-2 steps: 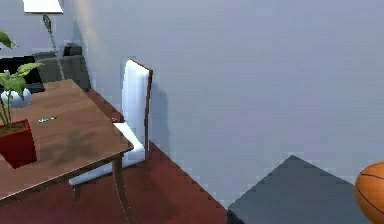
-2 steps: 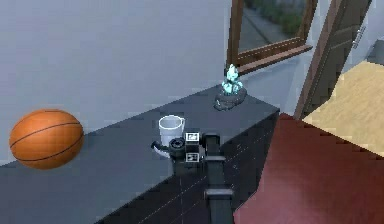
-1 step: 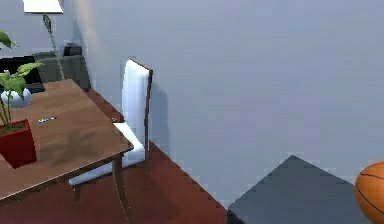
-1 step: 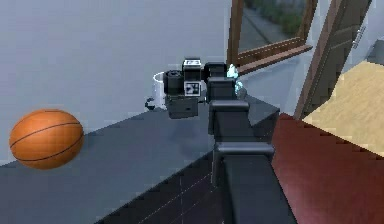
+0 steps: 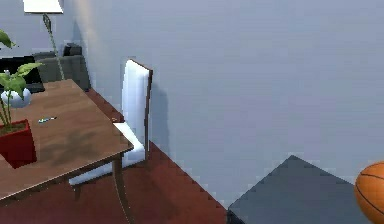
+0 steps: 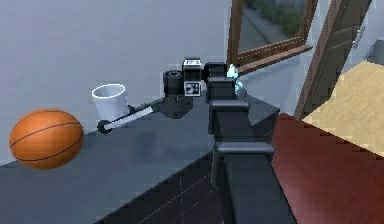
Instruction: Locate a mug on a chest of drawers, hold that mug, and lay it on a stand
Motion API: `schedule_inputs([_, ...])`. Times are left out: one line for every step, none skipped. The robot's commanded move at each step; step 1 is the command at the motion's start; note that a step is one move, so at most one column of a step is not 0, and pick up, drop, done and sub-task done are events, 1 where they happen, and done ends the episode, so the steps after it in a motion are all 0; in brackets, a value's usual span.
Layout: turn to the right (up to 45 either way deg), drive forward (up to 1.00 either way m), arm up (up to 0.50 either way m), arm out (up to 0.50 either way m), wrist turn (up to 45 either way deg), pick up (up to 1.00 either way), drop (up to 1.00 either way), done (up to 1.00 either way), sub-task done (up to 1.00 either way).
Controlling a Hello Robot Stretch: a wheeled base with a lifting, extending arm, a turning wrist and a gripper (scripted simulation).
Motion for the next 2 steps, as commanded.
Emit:
schedule_inputs([0.0,0.0,0.0,0.0,-45.0,0.0,0.0,0.0,0.0])
schedule_inputs([0.0,0.0,0.0,0.0,-24.0,0.0,0.0,0.0,0.0])
